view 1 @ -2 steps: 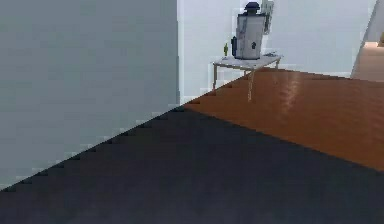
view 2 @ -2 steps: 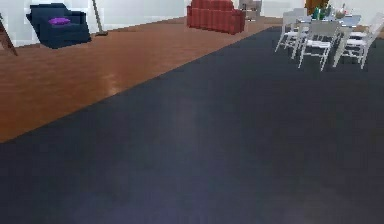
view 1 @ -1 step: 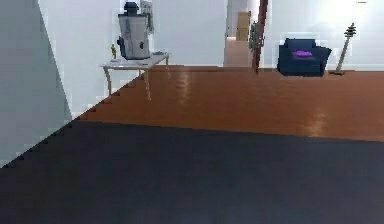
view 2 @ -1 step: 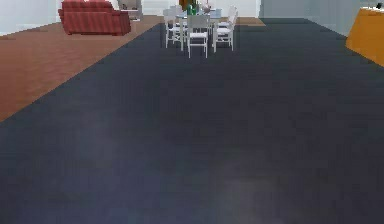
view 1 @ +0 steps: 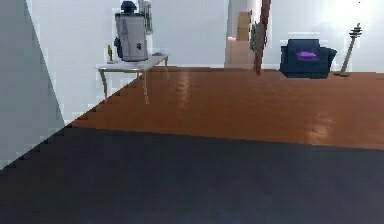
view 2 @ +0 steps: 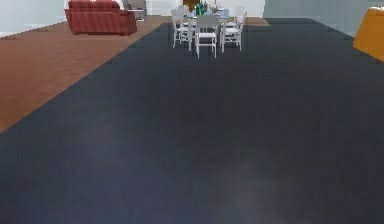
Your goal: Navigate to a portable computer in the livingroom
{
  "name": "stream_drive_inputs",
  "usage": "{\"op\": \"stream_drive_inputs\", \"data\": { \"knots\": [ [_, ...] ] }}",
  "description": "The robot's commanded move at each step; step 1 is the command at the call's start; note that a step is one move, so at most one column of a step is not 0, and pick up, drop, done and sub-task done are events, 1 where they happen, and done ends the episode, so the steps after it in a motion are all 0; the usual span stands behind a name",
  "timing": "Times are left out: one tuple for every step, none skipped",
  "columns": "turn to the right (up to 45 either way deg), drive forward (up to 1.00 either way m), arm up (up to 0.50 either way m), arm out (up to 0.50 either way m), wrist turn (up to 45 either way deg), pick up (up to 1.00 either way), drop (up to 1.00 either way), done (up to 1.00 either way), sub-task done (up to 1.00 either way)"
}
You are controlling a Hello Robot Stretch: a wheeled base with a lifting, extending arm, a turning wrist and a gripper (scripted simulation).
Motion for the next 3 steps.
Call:
{"op": "stream_drive_inputs", "data": {
  "knots": [
    [0.0, 1.00, 0.00, 0.00, 0.0, 0.00, 0.00, 0.00, 0.00],
    [0.0, 1.00, 0.00, 0.00, 0.0, 0.00, 0.00, 0.00, 0.00],
    [0.0, 1.00, 0.00, 0.00, 0.0, 0.00, 0.00, 0.00, 0.00]
  ]
}}
